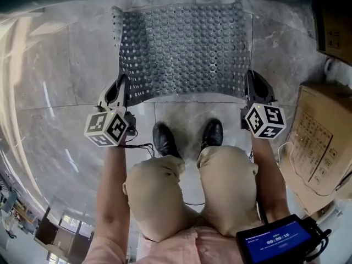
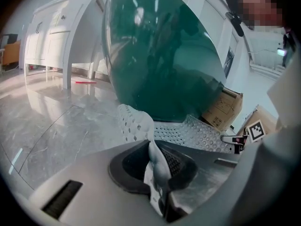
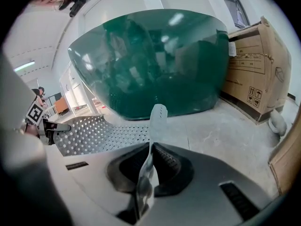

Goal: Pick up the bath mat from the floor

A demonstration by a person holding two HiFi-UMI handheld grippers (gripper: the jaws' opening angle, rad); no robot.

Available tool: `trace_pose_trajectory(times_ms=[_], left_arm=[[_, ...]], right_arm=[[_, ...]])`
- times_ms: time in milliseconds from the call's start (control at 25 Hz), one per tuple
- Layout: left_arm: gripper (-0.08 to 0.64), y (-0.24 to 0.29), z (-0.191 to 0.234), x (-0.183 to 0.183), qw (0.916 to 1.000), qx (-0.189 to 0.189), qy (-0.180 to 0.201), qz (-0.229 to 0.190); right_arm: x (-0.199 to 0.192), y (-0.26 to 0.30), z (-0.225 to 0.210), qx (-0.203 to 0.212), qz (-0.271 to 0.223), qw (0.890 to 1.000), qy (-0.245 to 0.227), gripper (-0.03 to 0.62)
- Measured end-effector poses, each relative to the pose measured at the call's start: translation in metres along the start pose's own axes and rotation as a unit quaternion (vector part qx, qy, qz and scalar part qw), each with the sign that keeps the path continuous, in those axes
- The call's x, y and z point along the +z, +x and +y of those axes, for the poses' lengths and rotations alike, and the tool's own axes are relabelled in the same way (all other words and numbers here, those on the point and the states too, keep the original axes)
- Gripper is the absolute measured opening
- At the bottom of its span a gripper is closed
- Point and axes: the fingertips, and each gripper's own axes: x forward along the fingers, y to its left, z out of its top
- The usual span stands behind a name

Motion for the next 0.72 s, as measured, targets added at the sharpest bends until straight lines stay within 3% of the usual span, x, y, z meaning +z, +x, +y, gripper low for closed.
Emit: trace_pose_trajectory(times_ms=[720], left_arm=[[0.035, 0.000, -0.042, 0.026, 0.9988, -0.048, 0.004, -0.009]], right_arm=[[0.021, -0.006, 0.040, 0.043, -0.001, 0.999, -0.012, 0.028]])
